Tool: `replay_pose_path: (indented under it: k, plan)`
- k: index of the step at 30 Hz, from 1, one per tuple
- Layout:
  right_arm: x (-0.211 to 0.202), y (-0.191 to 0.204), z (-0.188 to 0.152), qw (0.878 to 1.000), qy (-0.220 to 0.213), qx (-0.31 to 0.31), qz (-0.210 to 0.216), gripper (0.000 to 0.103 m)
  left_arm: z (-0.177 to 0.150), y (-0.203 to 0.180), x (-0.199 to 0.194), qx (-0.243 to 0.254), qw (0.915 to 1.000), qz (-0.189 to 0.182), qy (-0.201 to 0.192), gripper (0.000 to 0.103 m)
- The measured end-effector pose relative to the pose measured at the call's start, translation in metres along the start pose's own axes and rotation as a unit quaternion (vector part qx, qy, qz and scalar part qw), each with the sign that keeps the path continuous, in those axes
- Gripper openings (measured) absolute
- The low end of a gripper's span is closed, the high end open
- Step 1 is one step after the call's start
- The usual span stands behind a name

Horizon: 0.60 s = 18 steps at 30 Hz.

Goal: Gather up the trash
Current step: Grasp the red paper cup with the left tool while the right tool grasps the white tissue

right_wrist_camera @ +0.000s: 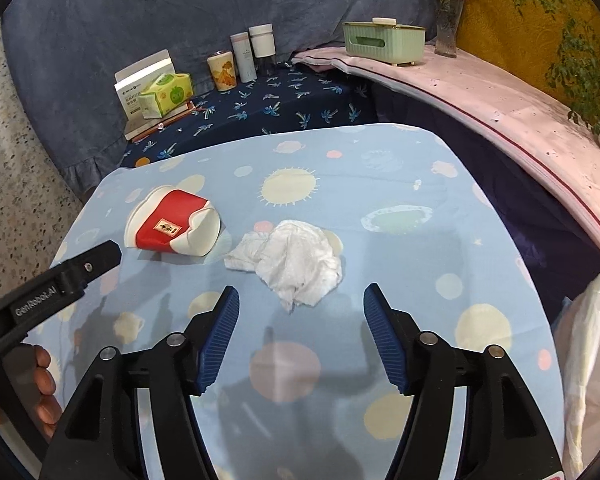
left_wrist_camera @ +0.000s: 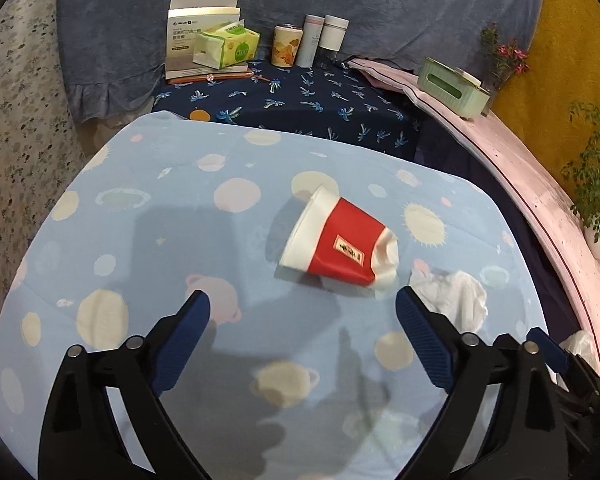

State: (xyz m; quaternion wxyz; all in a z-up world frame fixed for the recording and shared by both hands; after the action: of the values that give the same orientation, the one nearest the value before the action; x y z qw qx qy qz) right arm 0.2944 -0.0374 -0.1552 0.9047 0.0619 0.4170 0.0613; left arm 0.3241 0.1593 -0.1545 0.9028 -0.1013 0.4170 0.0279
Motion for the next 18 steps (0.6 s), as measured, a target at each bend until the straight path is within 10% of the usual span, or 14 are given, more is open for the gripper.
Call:
replay_pose_path:
  k: [18]
  plan:
    - [0.073,-0.001,0.011,0.999,0.03,-0.009,0.006,0.064,0.015,-0.045,0.076,0.083,0.9964,0.002,0.017,0.093]
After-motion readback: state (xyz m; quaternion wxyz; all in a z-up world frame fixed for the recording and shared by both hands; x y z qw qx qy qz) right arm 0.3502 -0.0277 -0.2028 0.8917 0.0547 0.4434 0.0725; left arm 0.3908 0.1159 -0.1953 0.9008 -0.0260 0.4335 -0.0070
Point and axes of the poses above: each gripper's, at about its wrist camera, not at the fingertips, and x roughly the way its jaws point, y to its left, z to its top, the point moved 9 cm from there along x, roughly the way its jaws point, and after that the axes turned 4 degrees about z, right-handed, at the moved point
